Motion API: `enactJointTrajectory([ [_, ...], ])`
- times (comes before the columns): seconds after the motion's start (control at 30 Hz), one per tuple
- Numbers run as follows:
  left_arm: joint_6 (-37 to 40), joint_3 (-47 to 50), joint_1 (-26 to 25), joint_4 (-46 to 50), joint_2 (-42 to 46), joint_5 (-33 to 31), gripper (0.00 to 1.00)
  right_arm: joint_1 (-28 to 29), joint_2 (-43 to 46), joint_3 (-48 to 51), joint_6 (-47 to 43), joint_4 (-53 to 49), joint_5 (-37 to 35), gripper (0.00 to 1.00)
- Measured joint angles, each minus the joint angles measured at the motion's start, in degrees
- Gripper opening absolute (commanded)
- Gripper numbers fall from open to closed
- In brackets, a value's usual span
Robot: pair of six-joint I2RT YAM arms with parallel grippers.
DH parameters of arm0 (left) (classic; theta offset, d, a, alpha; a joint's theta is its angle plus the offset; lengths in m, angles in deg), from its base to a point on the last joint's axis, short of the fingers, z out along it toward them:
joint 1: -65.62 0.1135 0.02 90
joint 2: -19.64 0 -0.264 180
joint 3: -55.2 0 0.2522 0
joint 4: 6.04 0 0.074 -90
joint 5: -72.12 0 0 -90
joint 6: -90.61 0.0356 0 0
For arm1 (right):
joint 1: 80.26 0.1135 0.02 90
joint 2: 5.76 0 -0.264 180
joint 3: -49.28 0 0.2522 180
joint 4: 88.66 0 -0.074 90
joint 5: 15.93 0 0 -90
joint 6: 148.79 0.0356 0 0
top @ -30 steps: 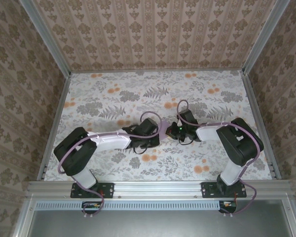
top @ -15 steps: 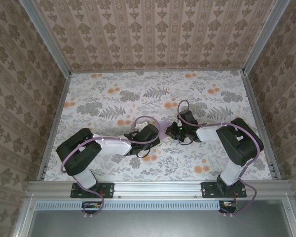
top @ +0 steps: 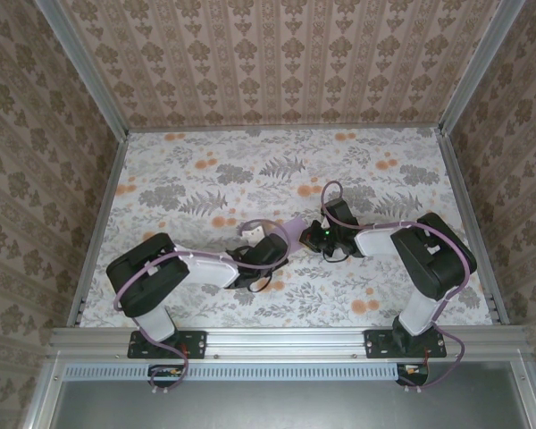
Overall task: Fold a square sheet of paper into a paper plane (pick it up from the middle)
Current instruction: First fold in half a square sheet of paper at the center of the table.
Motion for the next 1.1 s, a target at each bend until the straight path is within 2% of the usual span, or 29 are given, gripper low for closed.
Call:
enactJointTrajectory([
  [0.37,-11.6,10.5,-1.4,-2.6,8.0,-5.4,0.0,-0.3,-0.1,0.1,-0.1,0.0,0.2,0.0],
  [0.53,-14.8,12.6,-2.1,1.4,11.8,-7.8,0.0,-0.8,-0.4,-0.2,-0.3,-0.2,1.2,0.0],
  [0.67,-15.1,13.4,-2.0,8.1,15.6,-9.9,0.0,-1.4,-0.4,-0.7,-1.6,-1.0,1.0,0.0],
  [0.77,-11.7,13.6,-0.2,11.3,18.3,-9.7,0.0,-2.3,-0.4,-1.9,-3.3,-2.9,0.6,0.0],
  [0.83,-7.6,13.5,3.0,12.4,20.5,-8.2,0.0,-2.6,-0.4,-2.8,-5.0,-4.7,0.4,0.0],
  [0.93,-0.2,12.0,8.7,16.1,25.0,-5.0,0.0,-2.5,-0.2,-4.9,-8.2,-8.7,-0.3,0.06],
  [0.97,1.8,11.3,10.2,17.2,26.2,-3.8,0.03,-2.4,0.0,-5.6,-9.3,-10.0,-0.6,0.09],
  [1.1,9.9,8.1,17.3,20.8,30.3,2.0,0.24,0.1,1.0,-10.6,-13.5,-16.5,-2.8,0.21],
])
